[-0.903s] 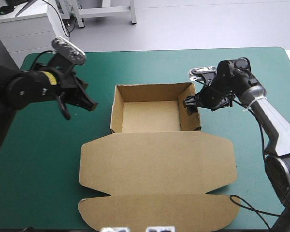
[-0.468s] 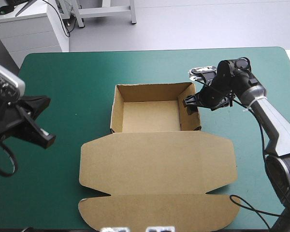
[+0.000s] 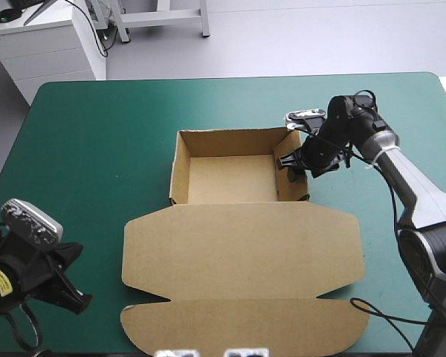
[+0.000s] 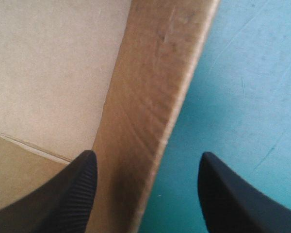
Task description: Fold the box
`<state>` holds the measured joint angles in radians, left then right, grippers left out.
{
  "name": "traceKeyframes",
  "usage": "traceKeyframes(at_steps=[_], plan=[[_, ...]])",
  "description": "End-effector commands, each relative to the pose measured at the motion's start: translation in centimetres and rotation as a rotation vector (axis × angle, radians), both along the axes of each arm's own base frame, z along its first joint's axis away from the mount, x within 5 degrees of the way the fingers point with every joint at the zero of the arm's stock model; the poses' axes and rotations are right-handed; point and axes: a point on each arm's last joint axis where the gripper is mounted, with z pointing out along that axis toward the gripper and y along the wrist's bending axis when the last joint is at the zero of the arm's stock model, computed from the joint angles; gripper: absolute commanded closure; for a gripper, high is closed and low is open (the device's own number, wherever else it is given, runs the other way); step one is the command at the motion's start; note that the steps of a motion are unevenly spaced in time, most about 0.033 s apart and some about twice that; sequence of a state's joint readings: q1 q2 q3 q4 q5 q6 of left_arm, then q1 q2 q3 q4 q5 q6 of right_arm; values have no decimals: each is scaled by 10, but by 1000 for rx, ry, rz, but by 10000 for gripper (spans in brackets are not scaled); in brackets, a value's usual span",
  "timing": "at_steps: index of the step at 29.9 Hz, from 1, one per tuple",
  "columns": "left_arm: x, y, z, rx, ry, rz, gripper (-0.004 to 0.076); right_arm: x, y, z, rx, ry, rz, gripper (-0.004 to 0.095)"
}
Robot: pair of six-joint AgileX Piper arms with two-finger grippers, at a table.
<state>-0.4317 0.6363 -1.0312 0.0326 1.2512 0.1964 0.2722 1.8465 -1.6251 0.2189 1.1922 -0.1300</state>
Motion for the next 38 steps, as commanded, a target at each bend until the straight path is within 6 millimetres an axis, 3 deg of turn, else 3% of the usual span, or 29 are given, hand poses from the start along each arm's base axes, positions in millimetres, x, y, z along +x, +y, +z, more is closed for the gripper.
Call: traceKeyframes(at_steps=[1,5,12,18,23,27,31,35,38], plan=[[-6,3,-25,14,88,26,731,3,1,10,27,-43,1,474],[-7,3,-52,45,160,31,731,11,3,-5,23,-23,-4,618],[-5,4,-81,90,249,52,731,18,4,-6,28,-84,-3,930],[-4,4,-83,93,245,53,731,23,-5,-7,-62,-144,2,927],[-3,6,-83,112,234,61,731,32,-33,3,-80,-221,-78,927],[-3,6,-83,112,232,61,731,38,-77,14,-95,-276,-184,927],[-3,6,-83,112,232,61,731,40,-145,18,-114,-288,-351,927],[-3,5,-83,110,230,61,731,31,-208,18,-114,-275,-561,927],[-3,6,-82,117,227,64,731,22,-244,18,-126,-279,-656,927]])
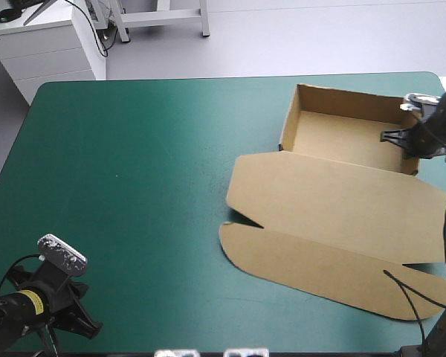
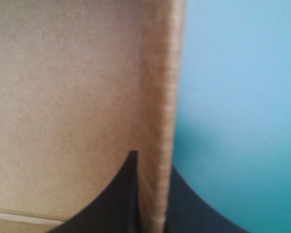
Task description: Fold the box
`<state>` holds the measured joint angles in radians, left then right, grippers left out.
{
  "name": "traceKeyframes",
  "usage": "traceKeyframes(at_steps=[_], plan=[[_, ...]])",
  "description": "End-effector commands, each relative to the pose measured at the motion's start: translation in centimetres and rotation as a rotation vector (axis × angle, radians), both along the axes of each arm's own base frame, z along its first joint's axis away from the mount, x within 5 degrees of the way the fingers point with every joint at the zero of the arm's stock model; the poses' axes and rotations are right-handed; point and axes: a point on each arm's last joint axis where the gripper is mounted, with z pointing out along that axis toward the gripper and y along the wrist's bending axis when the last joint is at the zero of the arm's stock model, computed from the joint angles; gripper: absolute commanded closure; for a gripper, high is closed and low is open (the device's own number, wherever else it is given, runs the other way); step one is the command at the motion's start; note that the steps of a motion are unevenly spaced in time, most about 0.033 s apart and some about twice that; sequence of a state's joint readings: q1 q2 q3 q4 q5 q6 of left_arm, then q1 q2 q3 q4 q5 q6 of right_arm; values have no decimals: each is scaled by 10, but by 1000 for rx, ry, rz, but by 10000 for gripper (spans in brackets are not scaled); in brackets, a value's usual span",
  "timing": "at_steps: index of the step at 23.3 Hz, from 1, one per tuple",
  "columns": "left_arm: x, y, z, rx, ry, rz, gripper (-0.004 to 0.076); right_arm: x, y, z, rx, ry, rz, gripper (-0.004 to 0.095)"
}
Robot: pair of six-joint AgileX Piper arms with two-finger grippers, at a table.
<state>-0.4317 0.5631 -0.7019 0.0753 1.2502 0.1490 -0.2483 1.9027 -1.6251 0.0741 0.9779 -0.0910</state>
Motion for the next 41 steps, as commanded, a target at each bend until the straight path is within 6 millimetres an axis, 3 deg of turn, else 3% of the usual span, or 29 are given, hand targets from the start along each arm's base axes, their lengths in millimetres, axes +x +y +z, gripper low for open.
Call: traceKeyframes(at_steps=[1,6,12,14,15,16,17,18,19,20,23,26,28,30,33,38,40,41], plan=[[0,1,5,5,0,12,731,-16,-37,36,-23,-128,-114,927],[0,1,5,5,0,12,731,-30,-75,37,-33,-138,-213,927],[0,1,5,7,-1,13,731,-39,-96,38,-47,-149,-257,922],[1,2,5,12,-3,14,731,-41,-99,38,-64,-145,-237,838],[1,2,5,13,-4,13,731,-41,-99,38,-70,-143,-229,687],[1,2,6,13,-6,13,731,-41,-99,38,-70,-143,-229,603],[1,1,6,11,-10,12,731,-41,-99,38,-68,-144,-231,348],[1,1,6,9,-14,12,731,-41,-99,38,-66,-150,-233,216],[3,1,7,8,-31,12,731,-40,-99,38,-67,-152,-235,-7],[3,1,7,7,-36,12,731,-42,-99,41,-69,-156,-235,-37],[4,2,7,21,-47,13,731,-51,-94,63,-99,-212,-234,6],[4,2,8,19,-56,10,731,-66,-85,99,-134,-322,-237,176],[5,2,8,18,-63,10,731,-80,-75,124,-138,-389,-237,382],[5,2,8,16,-68,9,731,-93,-64,142,-111,-433,-220,668],[6,1,9,12,-75,8,731,-102,-51,154,-63,-459,-165,931],[6,1,9,12,-75,8,731,-112,-25,171,26,-519,-56,921],[7,1,10,4,-87,8,731,-114,-4,177,18,-514,16,921],[7,0,10,-6,-93,8,731,-115,16,180,5,-500,90,921]])
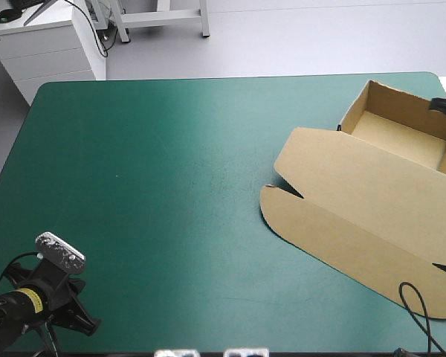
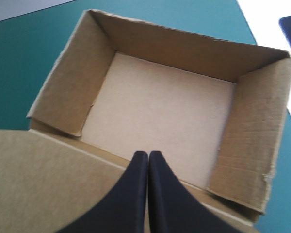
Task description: Fold the box
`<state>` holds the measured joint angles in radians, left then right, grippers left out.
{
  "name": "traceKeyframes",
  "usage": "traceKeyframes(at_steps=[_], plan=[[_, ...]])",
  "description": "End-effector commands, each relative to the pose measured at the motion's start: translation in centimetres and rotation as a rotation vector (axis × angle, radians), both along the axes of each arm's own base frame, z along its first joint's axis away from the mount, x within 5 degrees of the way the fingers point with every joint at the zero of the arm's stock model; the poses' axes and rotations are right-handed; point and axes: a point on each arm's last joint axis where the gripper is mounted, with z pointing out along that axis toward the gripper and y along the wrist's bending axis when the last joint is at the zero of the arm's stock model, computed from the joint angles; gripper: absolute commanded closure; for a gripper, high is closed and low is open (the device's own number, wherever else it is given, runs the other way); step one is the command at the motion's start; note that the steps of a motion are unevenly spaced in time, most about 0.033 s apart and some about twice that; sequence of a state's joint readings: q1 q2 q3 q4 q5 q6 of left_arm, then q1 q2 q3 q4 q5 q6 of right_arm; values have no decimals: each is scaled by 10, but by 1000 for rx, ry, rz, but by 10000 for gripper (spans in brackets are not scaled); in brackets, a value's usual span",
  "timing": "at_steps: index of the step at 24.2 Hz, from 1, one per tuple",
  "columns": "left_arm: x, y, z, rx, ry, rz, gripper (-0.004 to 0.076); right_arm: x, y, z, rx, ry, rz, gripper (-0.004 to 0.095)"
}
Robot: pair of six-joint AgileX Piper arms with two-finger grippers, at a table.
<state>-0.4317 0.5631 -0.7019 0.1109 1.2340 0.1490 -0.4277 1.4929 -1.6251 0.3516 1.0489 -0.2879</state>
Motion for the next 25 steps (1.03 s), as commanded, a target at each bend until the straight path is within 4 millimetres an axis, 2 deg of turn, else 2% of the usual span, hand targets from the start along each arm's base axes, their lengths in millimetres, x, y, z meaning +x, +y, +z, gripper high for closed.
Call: traceKeyframes(at_steps=[1,6,8,12,15,22,25], plan=[[5,-2,9,-32,-65,0,731,-12,35,27,-57,-88,104,921],[5,-3,9,-34,-64,-1,731,-25,96,34,-114,-61,302,921],[5,-3,9,-37,-63,1,731,-32,113,37,-119,-91,345,921],[5,-3,9,-44,-60,0,731,-69,152,32,-117,-188,447,921],[5,-6,10,-75,-63,-7,731,-96,158,10,-118,-167,487,921],[8,-13,14,-160,-120,-24,731,-158,146,-58,-121,-162,470,921],[9,-13,15,-157,-130,-27,731,-176,142,-78,-126,-154,474,921]])
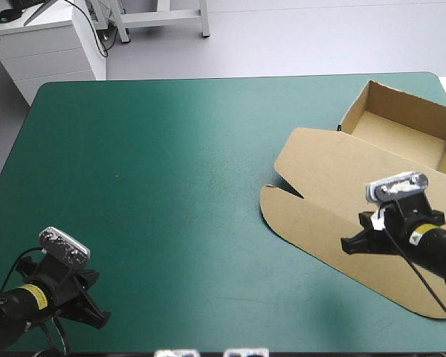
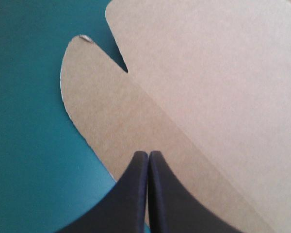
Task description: Fold the box
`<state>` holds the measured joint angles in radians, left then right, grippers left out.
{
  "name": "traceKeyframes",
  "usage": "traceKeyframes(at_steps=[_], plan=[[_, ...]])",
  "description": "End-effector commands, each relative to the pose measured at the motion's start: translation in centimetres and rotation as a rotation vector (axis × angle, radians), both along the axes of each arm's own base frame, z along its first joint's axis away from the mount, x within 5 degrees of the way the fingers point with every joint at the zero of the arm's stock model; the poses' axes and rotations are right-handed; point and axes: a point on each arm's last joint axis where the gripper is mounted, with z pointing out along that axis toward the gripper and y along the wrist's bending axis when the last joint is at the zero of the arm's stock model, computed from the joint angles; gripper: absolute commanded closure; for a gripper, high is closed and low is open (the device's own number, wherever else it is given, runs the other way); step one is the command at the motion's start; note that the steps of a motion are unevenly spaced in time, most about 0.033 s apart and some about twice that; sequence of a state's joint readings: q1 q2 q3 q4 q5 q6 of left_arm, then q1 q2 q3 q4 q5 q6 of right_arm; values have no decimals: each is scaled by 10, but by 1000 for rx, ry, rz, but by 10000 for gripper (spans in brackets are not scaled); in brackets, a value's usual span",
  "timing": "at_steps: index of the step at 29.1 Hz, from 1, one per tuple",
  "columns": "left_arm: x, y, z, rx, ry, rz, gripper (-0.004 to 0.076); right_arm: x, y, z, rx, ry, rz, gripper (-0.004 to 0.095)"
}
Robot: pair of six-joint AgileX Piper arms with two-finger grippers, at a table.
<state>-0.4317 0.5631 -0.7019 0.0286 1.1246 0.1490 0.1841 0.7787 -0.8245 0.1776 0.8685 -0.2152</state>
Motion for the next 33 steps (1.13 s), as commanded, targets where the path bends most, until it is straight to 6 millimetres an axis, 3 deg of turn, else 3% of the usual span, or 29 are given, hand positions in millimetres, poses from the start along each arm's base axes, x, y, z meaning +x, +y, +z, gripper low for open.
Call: traceKeyframes(at_steps=[1,4,14,23,33], plan=[[5,-3,9,-43,-69,1,731,-17,-3,-6,16,-92,-3,921],[7,-5,-2,-51,-56,-2,731,-39,-7,-19,30,-125,-3,922],[5,-7,-38,-53,12,-12,731,-82,-12,-33,87,-217,12,922],[0,-7,-36,-131,-86,-14,731,-88,-13,-52,82,-194,14,922],[-1,-7,-37,-129,-73,-9,731,-88,-13,-52,86,-193,15,922]])
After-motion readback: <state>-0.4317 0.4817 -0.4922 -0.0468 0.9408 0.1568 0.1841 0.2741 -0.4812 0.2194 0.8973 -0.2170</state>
